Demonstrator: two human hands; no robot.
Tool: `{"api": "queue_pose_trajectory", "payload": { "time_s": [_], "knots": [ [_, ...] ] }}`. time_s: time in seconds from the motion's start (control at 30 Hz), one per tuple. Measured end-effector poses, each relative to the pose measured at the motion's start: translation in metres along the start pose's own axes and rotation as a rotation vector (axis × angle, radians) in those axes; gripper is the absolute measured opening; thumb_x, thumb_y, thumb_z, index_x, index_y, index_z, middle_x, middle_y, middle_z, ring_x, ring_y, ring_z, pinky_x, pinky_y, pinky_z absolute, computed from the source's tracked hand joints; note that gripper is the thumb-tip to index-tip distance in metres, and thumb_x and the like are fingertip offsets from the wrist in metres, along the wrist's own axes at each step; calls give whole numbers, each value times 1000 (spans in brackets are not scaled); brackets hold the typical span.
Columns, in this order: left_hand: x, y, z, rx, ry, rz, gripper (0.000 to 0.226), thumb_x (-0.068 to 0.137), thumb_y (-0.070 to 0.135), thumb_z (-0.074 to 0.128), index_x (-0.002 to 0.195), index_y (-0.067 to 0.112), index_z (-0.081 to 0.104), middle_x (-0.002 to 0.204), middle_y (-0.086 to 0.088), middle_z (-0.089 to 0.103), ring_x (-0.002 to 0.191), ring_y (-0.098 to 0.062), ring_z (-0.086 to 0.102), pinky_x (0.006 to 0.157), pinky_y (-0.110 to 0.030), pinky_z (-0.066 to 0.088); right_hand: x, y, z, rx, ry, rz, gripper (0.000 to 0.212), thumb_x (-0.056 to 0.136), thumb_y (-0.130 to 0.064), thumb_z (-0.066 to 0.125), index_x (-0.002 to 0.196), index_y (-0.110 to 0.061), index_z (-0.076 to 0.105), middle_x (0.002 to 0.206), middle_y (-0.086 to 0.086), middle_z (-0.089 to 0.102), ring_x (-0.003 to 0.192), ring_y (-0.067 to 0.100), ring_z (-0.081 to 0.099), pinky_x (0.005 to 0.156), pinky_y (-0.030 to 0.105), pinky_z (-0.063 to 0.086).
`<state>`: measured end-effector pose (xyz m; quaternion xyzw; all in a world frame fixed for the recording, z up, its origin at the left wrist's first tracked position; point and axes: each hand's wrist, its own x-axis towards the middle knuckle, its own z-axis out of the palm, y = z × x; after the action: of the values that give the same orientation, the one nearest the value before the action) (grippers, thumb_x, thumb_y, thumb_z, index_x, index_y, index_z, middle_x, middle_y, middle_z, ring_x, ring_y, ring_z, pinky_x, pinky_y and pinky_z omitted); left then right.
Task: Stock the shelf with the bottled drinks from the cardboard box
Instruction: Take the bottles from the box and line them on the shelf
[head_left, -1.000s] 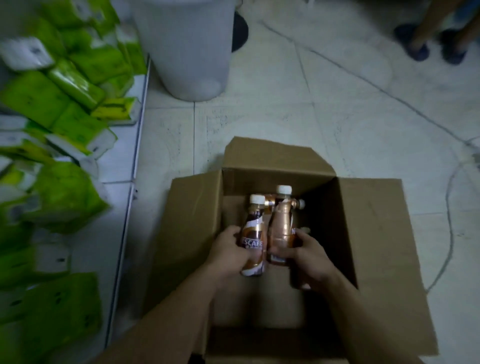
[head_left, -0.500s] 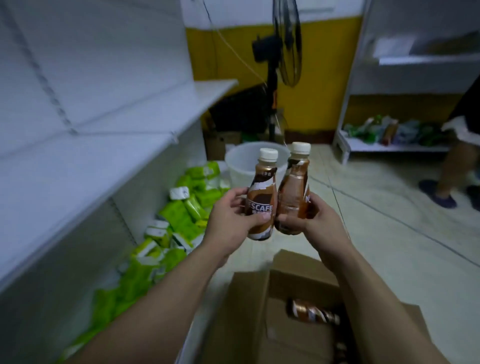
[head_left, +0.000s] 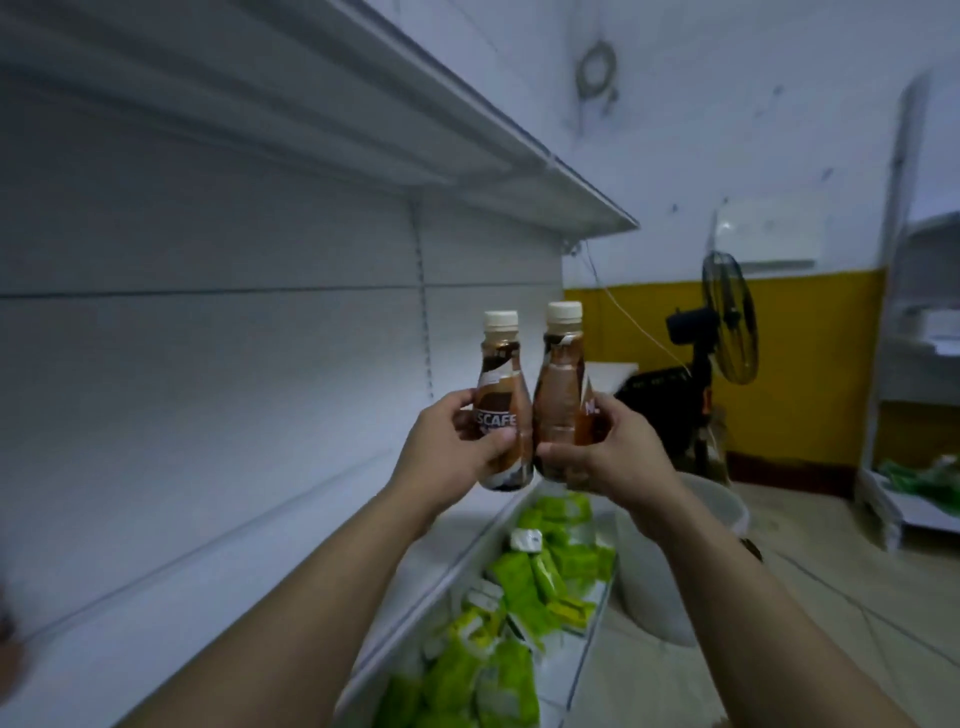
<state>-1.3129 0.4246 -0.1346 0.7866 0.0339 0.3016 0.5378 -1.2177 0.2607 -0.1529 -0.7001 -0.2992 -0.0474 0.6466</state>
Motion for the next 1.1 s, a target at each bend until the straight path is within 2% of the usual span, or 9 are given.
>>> {"api": "queue_pose_trajectory", "payload": {
  "time_s": [0.13, 0.27, 0.4, 0.5, 0.7, 0.8, 0.9, 1.03, 1.1],
  "knots": [
    [-18, 13, -65, 121, 95, 14, 51, 64, 36, 84, 109, 30, 62, 94, 15, 71, 79, 6, 66, 65, -16, 52, 8, -32, 62, 24, -135, -67, 51, 55, -25, 92, 98, -25, 66, 83, -7, 76, 74, 8, 72, 63, 26, 59],
    [-52, 10, -122, 266, 188, -39, 59, 48, 51, 86, 100, 39, 61, 92, 22, 70, 81, 8, 65, 69, -18, 50, -1, -40, 132, 139, -286, -47, 50, 55, -20, 91, 98, -25, 67, 84, -13, 74, 71, 7, 73, 56, 18, 55],
    [-82, -16, -170, 321, 348, -154, 58, 58, 33, 88, 106, 33, 55, 101, 13, 68, 89, -3, 65, 76, -27, 53, -19, -21, 203, 204, -463, 50, 54, 52, -11, 87, 102, -21, 67, 95, -3, 72, 77, 13, 74, 64, 27, 59],
    [-99, -41, -195, 382, 450, -222, 50, 59, 27, 89, 93, 35, 53, 95, 15, 64, 88, -3, 62, 74, -26, 52, -33, -6, 248, 253, -614, 133, 62, 45, -14, 82, 105, -16, 67, 104, 5, 72, 84, 20, 74, 72, 36, 61],
    [-112, -84, -216, 484, 627, -252, 42, 58, 20, 89, 79, 36, 56, 77, 23, 63, 74, 22, 57, 59, -2, 43, -24, 16, 302, 265, -791, 208, 54, 59, -9, 76, 111, -6, 65, 106, 14, 73, 97, 33, 71, 87, 52, 56],
    [-113, -95, -220, 500, 728, -287, 48, 59, 24, 87, 99, 33, 60, 95, 13, 68, 89, 4, 63, 79, -22, 52, -11, 5, 316, 202, -939, 179, 53, 58, -5, 66, 111, -3, 67, 102, 15, 74, 97, 34, 70, 88, 47, 55],
    [-110, -100, -227, 603, 743, -276, 74, 66, 25, 83, 129, 28, 45, 120, 11, 57, 111, -7, 55, 96, -32, 47, -3, -3, 330, 159, -1017, 157, 40, 67, 5, 62, 106, -1, 69, 103, 19, 73, 100, 37, 69, 95, 54, 51],
    [-107, -88, -231, 800, 837, -187, 61, 74, 34, 77, 125, 26, 45, 122, 8, 43, 110, -9, 48, 97, -27, 40, -11, 5, 339, 133, -922, 76, 38, 72, 6, 68, 104, -13, 68, 97, 7, 76, 92, 26, 72, 89, 50, 56],
    [-105, -89, -234, 852, 823, -151, 68, 76, 30, 75, 133, 28, 38, 127, 9, 41, 115, -8, 44, 96, -24, 34, -14, 11, 340, 103, -869, 12, 44, 70, 1, 74, 107, -20, 65, 99, 0, 75, 92, 20, 71, 87, 46, 57]
  ]
}}
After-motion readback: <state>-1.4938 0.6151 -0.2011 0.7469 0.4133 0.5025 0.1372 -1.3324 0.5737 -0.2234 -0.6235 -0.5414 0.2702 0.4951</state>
